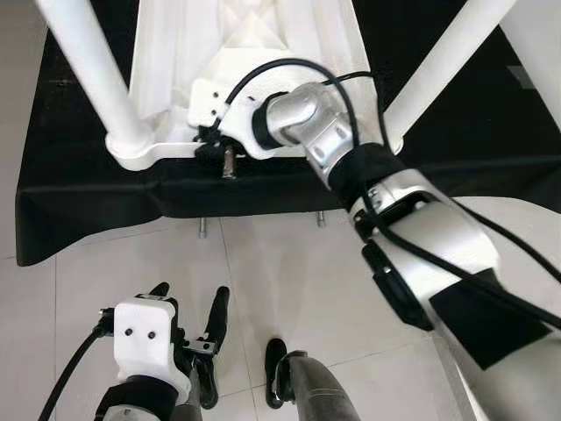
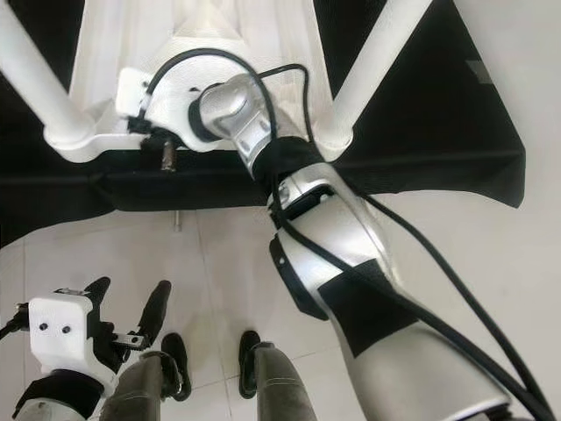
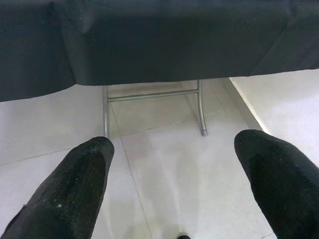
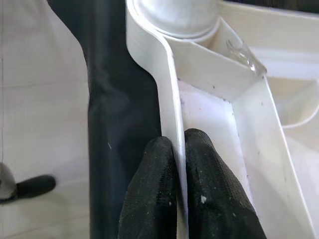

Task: Building children table

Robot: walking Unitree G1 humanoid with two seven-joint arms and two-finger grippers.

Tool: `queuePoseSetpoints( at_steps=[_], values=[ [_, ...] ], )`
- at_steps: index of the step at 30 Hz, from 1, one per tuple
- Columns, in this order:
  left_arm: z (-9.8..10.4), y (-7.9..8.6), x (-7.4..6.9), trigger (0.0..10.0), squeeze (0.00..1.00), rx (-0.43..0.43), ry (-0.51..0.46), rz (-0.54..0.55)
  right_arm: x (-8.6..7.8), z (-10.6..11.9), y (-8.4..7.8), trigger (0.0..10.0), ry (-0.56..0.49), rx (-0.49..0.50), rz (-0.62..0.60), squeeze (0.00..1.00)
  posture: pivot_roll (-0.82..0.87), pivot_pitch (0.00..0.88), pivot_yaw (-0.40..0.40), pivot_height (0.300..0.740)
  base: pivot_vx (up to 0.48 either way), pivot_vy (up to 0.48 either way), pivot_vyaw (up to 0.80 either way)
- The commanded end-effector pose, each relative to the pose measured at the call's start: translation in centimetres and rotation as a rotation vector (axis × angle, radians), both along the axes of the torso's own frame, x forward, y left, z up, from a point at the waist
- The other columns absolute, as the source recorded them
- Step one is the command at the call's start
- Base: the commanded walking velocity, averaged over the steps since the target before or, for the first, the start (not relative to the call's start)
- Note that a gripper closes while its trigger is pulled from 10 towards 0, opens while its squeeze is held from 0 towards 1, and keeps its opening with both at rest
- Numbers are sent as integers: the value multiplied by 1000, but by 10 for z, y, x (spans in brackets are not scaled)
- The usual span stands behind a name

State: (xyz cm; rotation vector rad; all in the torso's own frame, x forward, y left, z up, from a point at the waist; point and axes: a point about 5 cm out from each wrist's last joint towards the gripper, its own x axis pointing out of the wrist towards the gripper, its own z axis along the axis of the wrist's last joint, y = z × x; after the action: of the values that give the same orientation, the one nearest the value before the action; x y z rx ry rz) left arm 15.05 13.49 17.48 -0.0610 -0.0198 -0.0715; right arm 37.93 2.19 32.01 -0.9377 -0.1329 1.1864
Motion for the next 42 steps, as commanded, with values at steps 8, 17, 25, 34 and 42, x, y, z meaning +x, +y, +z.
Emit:
queuePoseSetpoints(
  at_steps=[8,17,25,34,42],
  values=[
    [-7,1,-1,10000,0,0,37,6,-26,10,38,0,-172,249,204,0,57,357,-188,740,0,0,0],
    [-7,1,-2,10000,0,7,40,8,-43,10,55,0,-244,302,308,0,62,360,-181,740,0,0,0],
    [-7,2,-2,10000,0,8,42,7,-53,8,65,0,-326,300,373,0,62,362,-180,740,0,0,0],
    [-9,2,-3,10000,0,12,47,8,-68,-1,77,0,-389,279,468,0,69,356,-176,740,0,0,0],
    [-9,2,-4,10000,0,13,50,9,-67,-4,81,9608,-414,267,439,0,68,351,-173,740,0,0,0]
  ],
)
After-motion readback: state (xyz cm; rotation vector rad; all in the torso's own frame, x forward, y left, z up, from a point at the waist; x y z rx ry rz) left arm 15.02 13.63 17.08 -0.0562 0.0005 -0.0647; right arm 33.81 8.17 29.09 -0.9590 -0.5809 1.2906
